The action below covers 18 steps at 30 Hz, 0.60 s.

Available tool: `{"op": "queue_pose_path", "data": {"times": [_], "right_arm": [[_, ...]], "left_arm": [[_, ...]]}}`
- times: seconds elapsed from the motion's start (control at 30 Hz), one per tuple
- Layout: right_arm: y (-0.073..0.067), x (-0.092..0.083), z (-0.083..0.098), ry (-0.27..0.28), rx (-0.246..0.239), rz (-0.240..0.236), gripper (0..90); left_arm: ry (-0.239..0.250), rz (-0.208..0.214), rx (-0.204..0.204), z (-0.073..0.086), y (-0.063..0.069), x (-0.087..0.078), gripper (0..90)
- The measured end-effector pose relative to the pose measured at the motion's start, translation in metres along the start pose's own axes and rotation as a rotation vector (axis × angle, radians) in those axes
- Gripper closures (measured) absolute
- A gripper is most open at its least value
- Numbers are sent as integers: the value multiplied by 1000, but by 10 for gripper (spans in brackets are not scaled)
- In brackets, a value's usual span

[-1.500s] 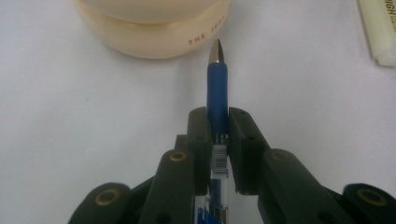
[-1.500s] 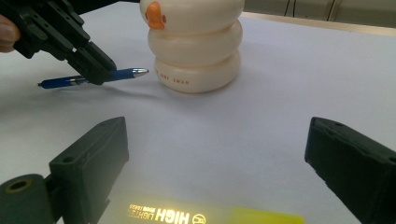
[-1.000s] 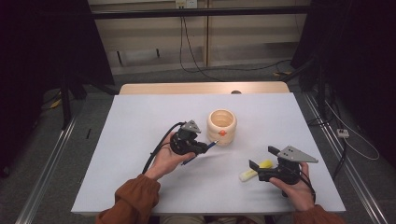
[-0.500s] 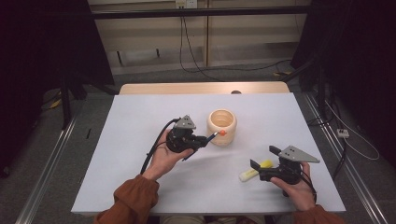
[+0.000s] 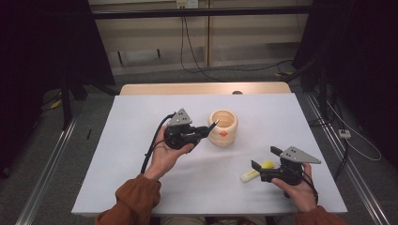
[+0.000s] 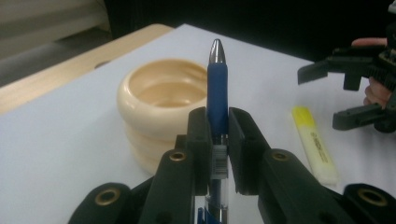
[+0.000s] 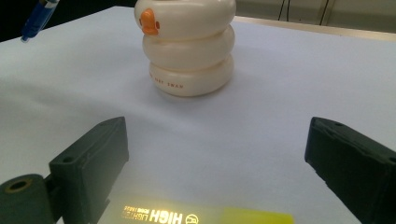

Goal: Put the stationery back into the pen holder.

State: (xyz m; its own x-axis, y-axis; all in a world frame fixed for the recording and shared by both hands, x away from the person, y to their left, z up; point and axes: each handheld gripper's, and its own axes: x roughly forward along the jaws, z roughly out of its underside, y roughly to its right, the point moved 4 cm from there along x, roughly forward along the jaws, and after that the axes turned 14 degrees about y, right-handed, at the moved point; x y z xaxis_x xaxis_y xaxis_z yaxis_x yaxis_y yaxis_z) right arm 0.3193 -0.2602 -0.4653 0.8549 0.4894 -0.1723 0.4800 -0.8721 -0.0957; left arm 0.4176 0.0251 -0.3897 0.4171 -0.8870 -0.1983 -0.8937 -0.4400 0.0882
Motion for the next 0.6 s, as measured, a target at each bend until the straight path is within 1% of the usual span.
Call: {"op": "queue_pose_path", "data": {"times": [0.17,0.3,0.33,0.5,0.53,0.57,0.6], "right_arm": [[0,0,0,2,-1,-1,65],[1,0,1,3,-1,0,65],[1,0,1,2,1,2,65],[2,0,1,-1,7,2,64],[2,0,0,2,3,1,64],[2,-1,0,3,3,3,64],[2,0,0,3,2,2,64]], "left_arm": [[40,-2,-9,-8,1,2,799],[77,-14,-5,-14,-1,5,799],[90,-18,-9,-15,-2,5,799],[118,-51,-30,-19,-8,11,799],[123,-44,-37,-20,-9,12,799],[124,-58,-37,-21,-10,13,799],[125,-55,-36,-22,-11,14,799]]}}
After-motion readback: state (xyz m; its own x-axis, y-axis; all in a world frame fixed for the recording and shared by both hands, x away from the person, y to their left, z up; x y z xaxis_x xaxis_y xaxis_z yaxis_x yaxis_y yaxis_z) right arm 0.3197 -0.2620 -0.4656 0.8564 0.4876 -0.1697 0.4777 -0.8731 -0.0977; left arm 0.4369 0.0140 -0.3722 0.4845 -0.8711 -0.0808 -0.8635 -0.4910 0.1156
